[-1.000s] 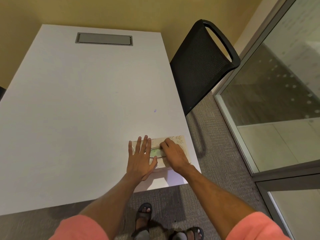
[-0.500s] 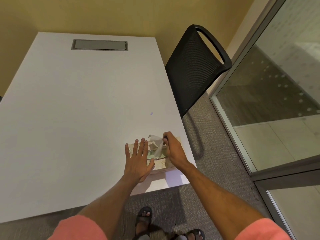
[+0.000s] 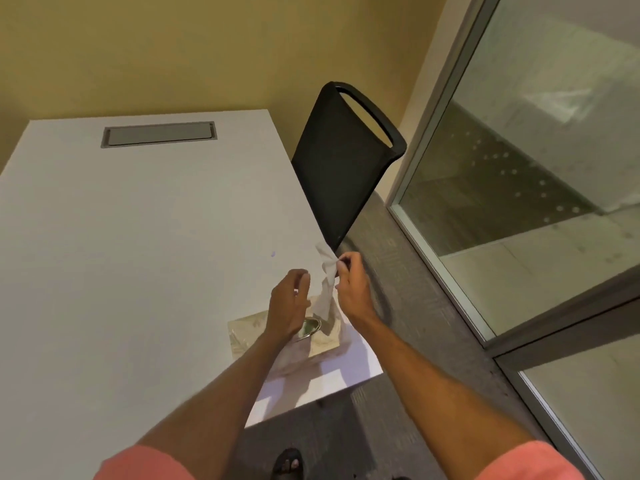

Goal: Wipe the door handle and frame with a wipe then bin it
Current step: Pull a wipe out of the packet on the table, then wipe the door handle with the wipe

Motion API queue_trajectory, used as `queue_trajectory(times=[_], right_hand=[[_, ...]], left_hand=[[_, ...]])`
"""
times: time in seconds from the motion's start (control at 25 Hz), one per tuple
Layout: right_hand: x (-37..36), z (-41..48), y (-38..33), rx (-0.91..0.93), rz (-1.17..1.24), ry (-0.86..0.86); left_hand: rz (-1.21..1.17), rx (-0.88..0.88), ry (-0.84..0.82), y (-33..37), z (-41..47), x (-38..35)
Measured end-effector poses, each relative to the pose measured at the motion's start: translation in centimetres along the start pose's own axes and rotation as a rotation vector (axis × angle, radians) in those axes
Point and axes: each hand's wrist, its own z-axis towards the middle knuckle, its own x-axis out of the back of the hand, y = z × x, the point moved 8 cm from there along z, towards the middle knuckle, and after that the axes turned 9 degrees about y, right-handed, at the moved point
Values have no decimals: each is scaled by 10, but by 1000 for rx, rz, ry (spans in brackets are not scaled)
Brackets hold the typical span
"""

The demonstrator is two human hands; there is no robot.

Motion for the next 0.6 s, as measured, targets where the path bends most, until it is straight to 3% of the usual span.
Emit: queue_trajectory(times=[0.16,0.32,0.4,0.48,0.6], right_hand=[[49,12,-2,49,-51,70],[113,28,15,12,-49,136],[160,37,27,-24,9,262],[207,45,47,-121,132,372],[253,50,81,-388,342,310]], left_hand=[[-253,68,-257,50,1,-64],[-337,165,-341,81,-8,-122],[-368,241,-388,92,-12,-152],[-402,279,-458,110,-21,-185],[-471,311,-572,143,-37,-235]])
